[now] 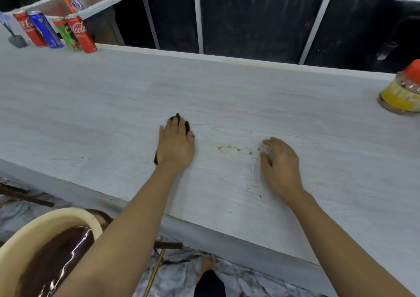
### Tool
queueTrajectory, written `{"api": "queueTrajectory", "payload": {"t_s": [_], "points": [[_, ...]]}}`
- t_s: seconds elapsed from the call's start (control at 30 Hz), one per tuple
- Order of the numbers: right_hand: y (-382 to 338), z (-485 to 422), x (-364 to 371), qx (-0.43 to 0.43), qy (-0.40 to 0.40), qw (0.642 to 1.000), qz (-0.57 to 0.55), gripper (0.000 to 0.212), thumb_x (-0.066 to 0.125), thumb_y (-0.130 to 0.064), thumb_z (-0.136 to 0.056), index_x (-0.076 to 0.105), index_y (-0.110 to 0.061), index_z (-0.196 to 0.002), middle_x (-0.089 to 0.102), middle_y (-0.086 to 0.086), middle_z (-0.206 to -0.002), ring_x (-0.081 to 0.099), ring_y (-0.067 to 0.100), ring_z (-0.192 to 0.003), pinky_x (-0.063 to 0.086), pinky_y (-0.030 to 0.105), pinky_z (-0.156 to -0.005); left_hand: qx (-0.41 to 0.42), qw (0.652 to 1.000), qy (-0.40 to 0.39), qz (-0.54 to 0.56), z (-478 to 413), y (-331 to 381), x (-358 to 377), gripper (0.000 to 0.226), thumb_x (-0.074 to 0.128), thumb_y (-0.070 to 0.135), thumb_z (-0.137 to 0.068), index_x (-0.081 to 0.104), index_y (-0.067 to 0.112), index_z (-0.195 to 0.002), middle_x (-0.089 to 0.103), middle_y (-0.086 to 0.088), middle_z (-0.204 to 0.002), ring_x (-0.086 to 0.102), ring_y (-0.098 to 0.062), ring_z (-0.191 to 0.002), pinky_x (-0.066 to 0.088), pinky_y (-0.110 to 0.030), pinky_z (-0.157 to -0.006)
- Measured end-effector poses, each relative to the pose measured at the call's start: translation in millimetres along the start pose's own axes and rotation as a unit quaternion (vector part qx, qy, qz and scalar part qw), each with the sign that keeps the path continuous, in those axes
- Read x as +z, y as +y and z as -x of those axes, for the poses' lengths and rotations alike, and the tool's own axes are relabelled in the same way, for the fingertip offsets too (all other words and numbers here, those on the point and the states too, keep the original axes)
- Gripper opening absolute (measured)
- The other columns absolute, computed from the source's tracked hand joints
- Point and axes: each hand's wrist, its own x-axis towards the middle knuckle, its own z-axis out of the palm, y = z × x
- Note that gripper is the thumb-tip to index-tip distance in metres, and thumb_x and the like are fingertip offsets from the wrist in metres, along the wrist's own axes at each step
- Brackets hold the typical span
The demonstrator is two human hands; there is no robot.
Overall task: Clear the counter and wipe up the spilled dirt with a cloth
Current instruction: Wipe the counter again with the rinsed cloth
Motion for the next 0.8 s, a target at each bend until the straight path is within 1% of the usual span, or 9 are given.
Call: {"api": "queueTrajectory", "payload": {"t_s": [0.1,0.2,0.27,0.33,0.43,0.53,0.67,0.73,0.8], "points": [[-1,-25,1,0.021,0.015,0.999,0.021,0.034,0.055,-0.009,-0.091,0.056,-0.006,-0.125,0.054,0.017,-0.133,0.048,0.034,-0.125,0.035,0.051,-0.106,0.198,0.978,-0.058,0.011,51,71,15,0.057,0.021,0.036,-0.103,0.009,0.014,-0.154,0.011,-0.003,-0.161,0.008,-0.019,-0.148,0.000,-0.037,-0.121],[1,-48,3,0.032,0.016,0.998,0.046,0.034,0.053,-0.012,-0.093,0.055,-0.006,-0.126,0.052,0.018,-0.135,0.046,0.035,-0.126,0.034,0.052,-0.107,0.327,0.937,-0.109,0.054,80,42,-6,0.061,0.024,0.042,-0.102,0.000,0.021,-0.154,0.006,0.009,-0.158,0.006,-0.007,-0.147,-0.003,-0.028,-0.120],[1,-59,6,0.045,0.018,0.997,0.061,0.034,0.053,-0.015,-0.094,0.055,-0.007,-0.127,0.051,0.018,-0.136,0.046,0.034,-0.127,0.032,0.053,-0.108,0.293,0.952,-0.078,0.041,41,-9,-12,0.060,0.026,0.043,-0.100,0.011,0.020,-0.154,0.014,0.008,-0.158,0.013,-0.009,-0.147,-0.001,-0.028,-0.120],[3,-68,8,0.058,0.019,0.995,0.079,0.035,0.053,-0.017,-0.094,0.055,-0.006,-0.127,0.051,0.017,-0.136,0.046,0.034,-0.127,0.031,0.053,-0.108,0.177,0.983,-0.051,0.020,-31,-50,-8,0.059,0.027,0.039,-0.100,0.018,0.017,-0.153,0.023,0.000,-0.158,0.018,-0.016,-0.147,0.003,-0.034,-0.120],[8,-78,8,0.085,0.019,0.991,0.106,0.036,0.051,-0.021,-0.096,0.054,-0.007,-0.129,0.048,0.016,-0.139,0.042,0.032,-0.130,0.025,0.053,-0.111,0.069,0.997,-0.035,-0.001,-114,-35,4,0.058,0.027,0.034,-0.100,0.021,0.008,-0.151,0.025,-0.011,-0.157,0.019,-0.027,-0.145,0.009,-0.048,-0.120],[16,-89,5,0.102,0.026,0.987,0.120,0.037,0.048,-0.022,-0.097,0.052,-0.006,-0.130,0.047,0.015,-0.141,0.040,0.032,-0.132,0.022,0.053,-0.112,0.158,0.986,-0.051,0.014,-93,49,32,0.056,0.022,0.034,-0.102,0.018,0.009,-0.152,0.018,-0.009,-0.160,0.013,-0.024,-0.147,0.003,-0.045,-0.120],[24,-104,4,0.127,0.025,0.982,0.138,0.040,0.041,-0.028,-0.099,0.048,-0.009,-0.134,0.043,0.012,-0.145,0.035,0.028,-0.136,0.018,0.051,-0.114,0.393,0.911,-0.121,0.039,5,81,27,0.055,0.022,0.039,-0.102,0.020,0.018,-0.153,0.017,0.002,-0.160,0.009,-0.012,-0.148,0.004,-0.040,-0.121],[26,-104,8,0.130,0.021,0.978,0.160,0.043,0.037,-0.032,-0.100,0.046,-0.011,-0.137,0.041,0.009,-0.147,0.030,0.024,-0.139,0.013,0.047,-0.116,0.411,0.902,-0.120,0.052,-25,47,21,0.055,0.024,0.043,-0.101,0.023,0.022,-0.152,0.020,0.007,-0.158,0.013,-0.010,-0.147,0.009,-0.043,-0.120],[26,-104,11,0.135,0.023,0.976,0.166,0.044,0.036,-0.033,-0.101,0.045,-0.011,-0.138,0.039,0.008,-0.149,0.027,0.023,-0.141,0.011,0.046,-0.118,0.337,0.937,-0.083,0.036,-90,12,25,0.058,0.026,0.044,-0.097,0.029,0.020,-0.149,0.030,0.002,-0.156,0.025,-0.018,-0.145,0.018,-0.048,-0.118]]}}
